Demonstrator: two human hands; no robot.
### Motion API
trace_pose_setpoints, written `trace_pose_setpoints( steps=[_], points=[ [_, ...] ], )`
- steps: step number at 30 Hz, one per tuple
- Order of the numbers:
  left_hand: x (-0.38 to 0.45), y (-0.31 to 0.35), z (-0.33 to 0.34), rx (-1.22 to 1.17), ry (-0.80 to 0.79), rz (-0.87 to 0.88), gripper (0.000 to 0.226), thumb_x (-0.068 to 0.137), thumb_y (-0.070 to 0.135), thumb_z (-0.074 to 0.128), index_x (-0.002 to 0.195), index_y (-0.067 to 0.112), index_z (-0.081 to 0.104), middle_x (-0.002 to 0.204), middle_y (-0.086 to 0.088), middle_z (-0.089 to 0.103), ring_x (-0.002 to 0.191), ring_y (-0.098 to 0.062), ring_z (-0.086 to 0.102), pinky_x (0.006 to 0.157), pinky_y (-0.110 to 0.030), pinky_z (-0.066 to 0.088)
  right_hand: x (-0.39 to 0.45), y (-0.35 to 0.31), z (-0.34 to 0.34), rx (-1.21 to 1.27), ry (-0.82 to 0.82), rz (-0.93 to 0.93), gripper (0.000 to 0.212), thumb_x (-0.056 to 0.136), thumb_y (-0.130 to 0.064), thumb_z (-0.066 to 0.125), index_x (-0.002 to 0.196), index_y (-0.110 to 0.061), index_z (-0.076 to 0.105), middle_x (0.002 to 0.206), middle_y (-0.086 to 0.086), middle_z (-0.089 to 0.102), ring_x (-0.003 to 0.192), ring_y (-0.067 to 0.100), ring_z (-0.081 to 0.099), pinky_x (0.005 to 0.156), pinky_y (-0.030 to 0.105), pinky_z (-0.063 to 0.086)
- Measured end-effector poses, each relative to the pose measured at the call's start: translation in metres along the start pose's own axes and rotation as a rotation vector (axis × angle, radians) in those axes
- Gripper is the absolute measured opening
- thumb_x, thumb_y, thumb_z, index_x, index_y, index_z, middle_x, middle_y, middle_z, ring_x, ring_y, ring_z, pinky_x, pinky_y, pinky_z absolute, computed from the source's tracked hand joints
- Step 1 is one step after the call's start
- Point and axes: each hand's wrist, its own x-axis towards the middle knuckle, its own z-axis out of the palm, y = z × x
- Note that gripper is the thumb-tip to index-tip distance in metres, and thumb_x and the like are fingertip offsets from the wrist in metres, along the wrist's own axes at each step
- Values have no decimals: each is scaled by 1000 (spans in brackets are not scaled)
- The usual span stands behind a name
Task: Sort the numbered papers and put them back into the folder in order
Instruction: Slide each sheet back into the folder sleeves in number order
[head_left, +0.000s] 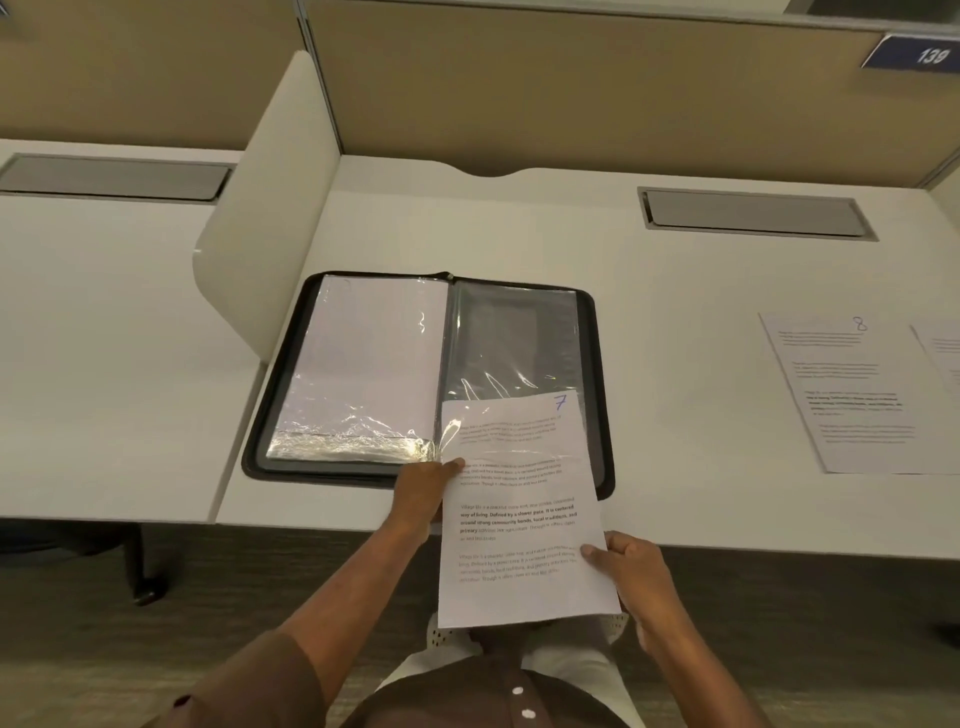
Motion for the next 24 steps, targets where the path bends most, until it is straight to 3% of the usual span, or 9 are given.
trace_pose_setpoints(
  steps=[4,6,8,13,16,19,22,24],
  points=[
    [-5,-5,-8,41,42,65,25,98,29,63,98,4,68,91,-12,75,85,-29,74,84,-45,60,13,-3,5,7,10,-18,7,95,-13,69,99,-9,73,89,1,79,78,20,76,65,29,61],
    [-9,-11,-13,70,26,84,22,99,28,62,96,7,68,90,-10,76,82,-27,75,77,-44,62,20,-4,6,42,18,-10,7,95,-14,69,99,-10,73,93,3,79,83,22,76,68,30,62],
    [-14,-14,-15,83,-5,54,15,99,25,63,99,11,67,94,-8,75,84,-25,74,67,-37,60,27,-7,9,74,33,-7,7,95,-15,69,100,-12,72,97,3,78,88,24,74,69,30,60],
    [-14,-16,-15,93,-49,72,12,97,18,67,95,7,70,99,-7,75,82,-19,74,62,-26,56,35,-5,21,106,134,-67,6,100,-22,63,103,-24,66,109,2,71,98,22,67,76,30,57],
    [-10,-13,-9,32,-11,86,15,95,17,69,90,3,71,95,-9,76,78,-19,74,61,-25,57,29,9,21,-170,389,-440,20,100,-26,63,116,-37,57,118,-11,60,107,10,60,85,29,55],
    [-8,-14,-4,43,13,108,20,97,21,66,89,3,72,93,-10,76,78,-21,74,64,-27,59,30,20,25,-583,269,-853,32,99,-19,64,128,-32,59,129,-11,61,124,0,51,104,24,46],
    [-6,-13,-5,77,-11,90,30,101,32,59,92,6,72,90,-10,76,79,-24,74,68,-31,59,40,19,45,-912,139,-961,40,101,-33,58,140,-24,57,145,-3,56,137,3,38,117,29,28],
    [-7,-10,-9,202,-25,118,35,103,37,54,89,9,69,84,-7,74,73,-20,73,65,-30,59,46,13,58,-1010,86,-926,54,105,-50,33,149,-22,48,155,-2,45,144,9,33,117,27,9]
  ],
)
